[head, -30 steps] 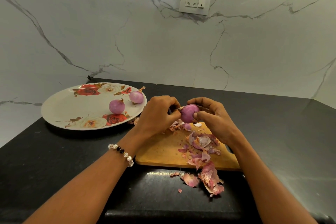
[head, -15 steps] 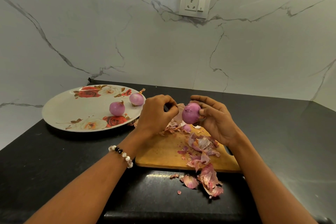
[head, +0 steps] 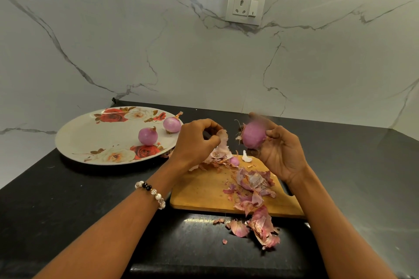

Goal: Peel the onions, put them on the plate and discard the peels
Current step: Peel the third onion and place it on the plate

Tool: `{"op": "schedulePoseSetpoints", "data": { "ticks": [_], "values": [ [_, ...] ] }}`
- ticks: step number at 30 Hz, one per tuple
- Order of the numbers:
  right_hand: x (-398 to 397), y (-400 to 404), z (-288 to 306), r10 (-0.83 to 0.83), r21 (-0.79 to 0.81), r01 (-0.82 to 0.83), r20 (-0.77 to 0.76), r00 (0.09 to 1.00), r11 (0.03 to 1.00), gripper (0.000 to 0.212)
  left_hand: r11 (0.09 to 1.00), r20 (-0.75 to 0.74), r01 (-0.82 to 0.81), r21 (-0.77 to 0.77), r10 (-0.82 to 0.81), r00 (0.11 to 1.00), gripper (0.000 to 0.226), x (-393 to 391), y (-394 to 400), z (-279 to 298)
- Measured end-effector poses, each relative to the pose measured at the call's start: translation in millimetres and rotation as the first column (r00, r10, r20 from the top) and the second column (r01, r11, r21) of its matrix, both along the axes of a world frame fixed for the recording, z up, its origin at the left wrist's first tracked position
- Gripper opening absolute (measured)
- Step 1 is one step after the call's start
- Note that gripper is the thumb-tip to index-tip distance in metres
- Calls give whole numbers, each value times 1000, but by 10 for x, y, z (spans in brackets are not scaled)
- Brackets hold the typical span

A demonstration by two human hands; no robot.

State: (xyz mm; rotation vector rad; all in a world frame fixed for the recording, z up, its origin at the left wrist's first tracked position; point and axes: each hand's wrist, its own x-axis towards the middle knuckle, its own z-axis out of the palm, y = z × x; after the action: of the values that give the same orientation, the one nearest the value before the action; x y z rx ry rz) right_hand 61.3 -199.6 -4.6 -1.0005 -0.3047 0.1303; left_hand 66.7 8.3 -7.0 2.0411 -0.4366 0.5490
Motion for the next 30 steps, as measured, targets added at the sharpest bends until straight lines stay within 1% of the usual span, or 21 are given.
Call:
{"op": "schedulePoseSetpoints", "data": {
  "ticks": [3,6,9,12,14,15,17,18,20,22,23,25,27,28,30],
  "values": [
    [-15,30,-5,-40,-70,39,-1,999,997,49,997,38,76,-13,-75,996,29,-3,2,17],
    [-27,68,-2,-57,-137,57,4,998,989,45,980,31,191,-51,-190,981,28,-20,-11,42],
    [-25,90,-8,-13,-146,12,-8,1000,989,40,957,12,289,20,-290,957,43,-53,-33,37],
    [0,98,-38,-16,-161,18,11,1000,987,46,952,20,305,24,-306,952,43,-43,-32,17],
    [21,97,-50,-45,-211,63,89,995,976,40,959,51,283,10,-283,958,42,-24,-7,16],
    [22,101,-46,-56,-226,85,131,990,970,42,963,59,269,-4,-268,962,42,-25,4,17],
    [22,108,-38,-70,-247,116,186,980,962,64,971,57,236,-29,-234,971,41,-27,16,18],
    [21,109,-36,-81,-256,134,207,975,957,72,975,55,221,-32,-219,974,41,-28,12,13],
    [10,112,-30,-107,-269,174,245,964,947,76,979,51,204,-28,-202,978,39,-30,-2,7],
    [5,104,-26,-121,-258,195,277,953,946,72,974,27,217,-62,-215,976,34,-27,-12,19],
    [-1,101,-24,-117,-250,194,292,949,949,66,968,3,230,-102,-231,973,30,-27,-11,27],
    [-11,96,-25,-100,-252,187,322,942,949,48,951,-53,249,-183,-262,964,23,-33,-12,46],
    [-18,98,-32,-93,-263,184,326,941,947,31,945,-92,251,-211,-275,957,19,-39,-13,46],
    [-15,94,-36,-93,-267,185,324,942,946,28,946,-102,251,-208,-276,956,18,-39,-13,40],
    [-9,82,-44,-83,-283,180,323,943,942,33,952,-105,245,-181,-267,958,16,-33,-4,26]
  ]
}}
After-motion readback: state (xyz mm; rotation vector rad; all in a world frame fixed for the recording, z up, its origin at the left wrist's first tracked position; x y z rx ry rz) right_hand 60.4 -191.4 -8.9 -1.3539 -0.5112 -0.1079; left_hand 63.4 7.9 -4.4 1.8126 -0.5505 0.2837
